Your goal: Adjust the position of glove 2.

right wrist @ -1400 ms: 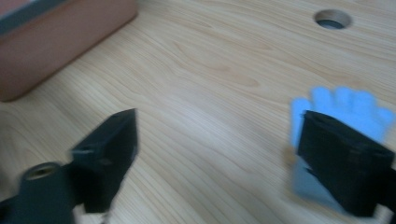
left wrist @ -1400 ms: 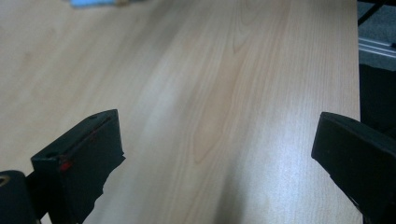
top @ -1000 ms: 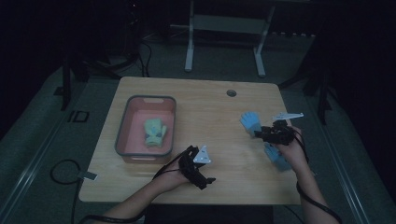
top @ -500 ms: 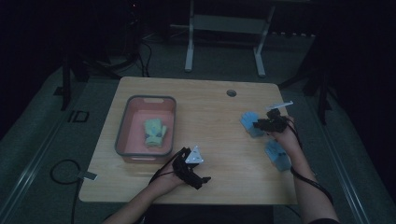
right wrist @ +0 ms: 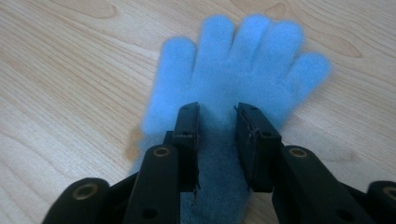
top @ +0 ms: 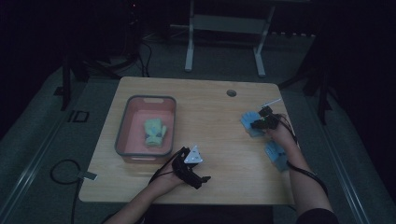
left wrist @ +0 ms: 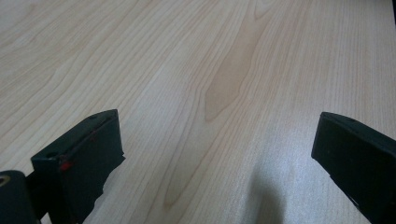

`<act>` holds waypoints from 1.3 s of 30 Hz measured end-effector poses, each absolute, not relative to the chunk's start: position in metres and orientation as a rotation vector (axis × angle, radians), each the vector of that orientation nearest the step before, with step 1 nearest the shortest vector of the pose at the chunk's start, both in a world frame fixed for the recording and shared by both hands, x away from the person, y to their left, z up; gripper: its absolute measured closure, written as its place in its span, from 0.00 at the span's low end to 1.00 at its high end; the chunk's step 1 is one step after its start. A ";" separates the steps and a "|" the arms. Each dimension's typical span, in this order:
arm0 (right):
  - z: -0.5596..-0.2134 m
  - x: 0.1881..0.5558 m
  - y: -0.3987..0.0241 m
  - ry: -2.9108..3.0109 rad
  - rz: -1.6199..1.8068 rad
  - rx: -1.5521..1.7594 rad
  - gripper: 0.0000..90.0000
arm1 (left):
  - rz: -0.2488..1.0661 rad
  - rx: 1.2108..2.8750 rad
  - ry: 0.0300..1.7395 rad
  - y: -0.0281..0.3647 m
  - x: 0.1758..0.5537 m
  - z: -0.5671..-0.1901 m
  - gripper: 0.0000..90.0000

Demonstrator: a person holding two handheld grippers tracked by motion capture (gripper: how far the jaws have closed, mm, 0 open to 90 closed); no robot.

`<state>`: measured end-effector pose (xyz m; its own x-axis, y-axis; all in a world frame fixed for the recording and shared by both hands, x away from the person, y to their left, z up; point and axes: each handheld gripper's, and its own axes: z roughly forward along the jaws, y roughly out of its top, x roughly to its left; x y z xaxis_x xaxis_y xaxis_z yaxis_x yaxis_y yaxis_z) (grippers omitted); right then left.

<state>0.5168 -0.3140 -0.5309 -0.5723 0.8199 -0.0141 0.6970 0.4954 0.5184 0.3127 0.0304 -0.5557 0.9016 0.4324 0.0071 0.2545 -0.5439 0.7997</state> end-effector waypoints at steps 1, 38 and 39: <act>-0.531 0.517 -0.314 2.483 0.684 1.289 0.80 | 0.254 2.172 0.490 0.030 0.313 -0.556 0.03; -0.457 0.397 -0.226 2.226 0.954 1.403 0.97 | 0.344 2.177 0.537 0.038 0.307 -0.561 0.03; -0.459 0.395 -0.224 2.231 0.951 1.407 0.97 | 0.345 2.176 0.536 0.039 0.306 -0.561 0.03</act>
<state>0.3952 -0.2237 -0.4588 -0.4543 0.8883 0.0668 0.6636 0.2875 0.6906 0.3065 0.0386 -0.5607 0.8704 0.4888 0.0587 0.2555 -0.5504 0.7949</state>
